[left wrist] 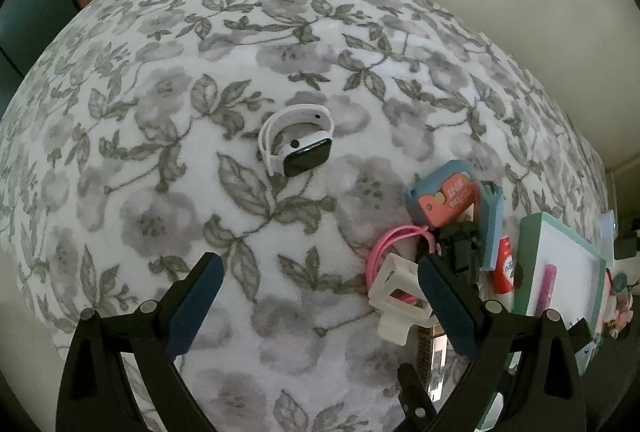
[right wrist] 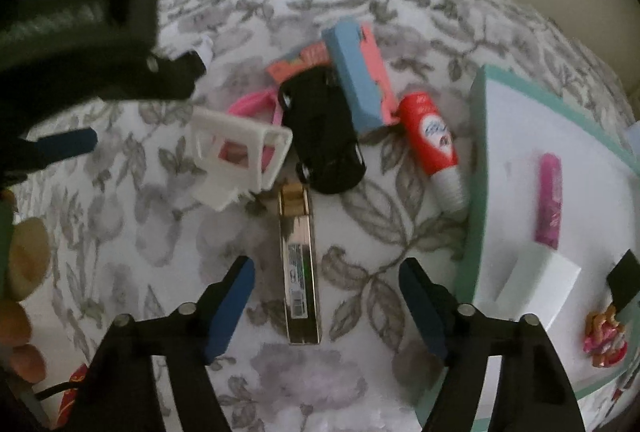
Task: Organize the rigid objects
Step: 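Withdraw both tools from the tray toward the remaining items, then grasp the white plastic holder with the left gripper while the right grasps the black-gold patterned case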
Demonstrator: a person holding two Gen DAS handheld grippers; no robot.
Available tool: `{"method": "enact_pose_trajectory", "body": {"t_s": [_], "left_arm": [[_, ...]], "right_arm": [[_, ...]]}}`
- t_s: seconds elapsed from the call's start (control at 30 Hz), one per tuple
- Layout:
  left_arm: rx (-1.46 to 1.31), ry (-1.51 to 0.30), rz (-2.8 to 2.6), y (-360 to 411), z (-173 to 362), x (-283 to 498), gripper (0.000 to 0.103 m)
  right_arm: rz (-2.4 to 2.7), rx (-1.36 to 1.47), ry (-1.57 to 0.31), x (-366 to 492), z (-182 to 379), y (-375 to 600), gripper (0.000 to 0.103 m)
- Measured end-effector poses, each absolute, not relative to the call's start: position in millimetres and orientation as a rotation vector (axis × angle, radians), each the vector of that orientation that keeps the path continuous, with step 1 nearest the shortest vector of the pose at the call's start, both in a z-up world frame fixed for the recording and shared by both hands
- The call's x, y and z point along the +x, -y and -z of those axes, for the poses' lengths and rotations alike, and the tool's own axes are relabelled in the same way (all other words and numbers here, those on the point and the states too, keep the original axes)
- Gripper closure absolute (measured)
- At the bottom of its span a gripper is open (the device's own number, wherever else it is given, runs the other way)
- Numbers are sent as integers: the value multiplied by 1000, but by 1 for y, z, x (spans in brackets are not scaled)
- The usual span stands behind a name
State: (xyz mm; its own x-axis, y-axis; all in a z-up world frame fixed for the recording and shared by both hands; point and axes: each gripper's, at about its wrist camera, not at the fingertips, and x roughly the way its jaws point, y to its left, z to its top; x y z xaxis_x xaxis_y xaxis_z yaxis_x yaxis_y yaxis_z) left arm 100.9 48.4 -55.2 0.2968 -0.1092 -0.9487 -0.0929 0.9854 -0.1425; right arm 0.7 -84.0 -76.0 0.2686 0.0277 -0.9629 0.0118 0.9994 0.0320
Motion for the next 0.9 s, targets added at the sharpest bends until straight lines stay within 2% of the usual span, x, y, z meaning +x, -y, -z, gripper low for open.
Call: {"method": "enact_pose_trajectory", "body": {"t_s": [0.13,0.27,0.37,0.53,0.83,0.9], "left_arm": [[-191,-1281,33,-44,56,101,5],[-200,-1294,43,-42,57,101,5],[-220,-1296,55,-42,57,102,5],[-217,-1294,66,-39,56,102,5],[-199,-1295,118,-27,53,102,5],[-196,-1298,126,-24,53,102,5]], "right_arm": [[-8,26,-1287,0,77,81,30],[-1,9,-1279,1,79,74,36],[15,17,-1269,2,78,76,48],[30,54,-1265,3,77,84,59],[32,125,-1275,3,74,102,71],[38,145,-1278,2,73,106,71]]}}
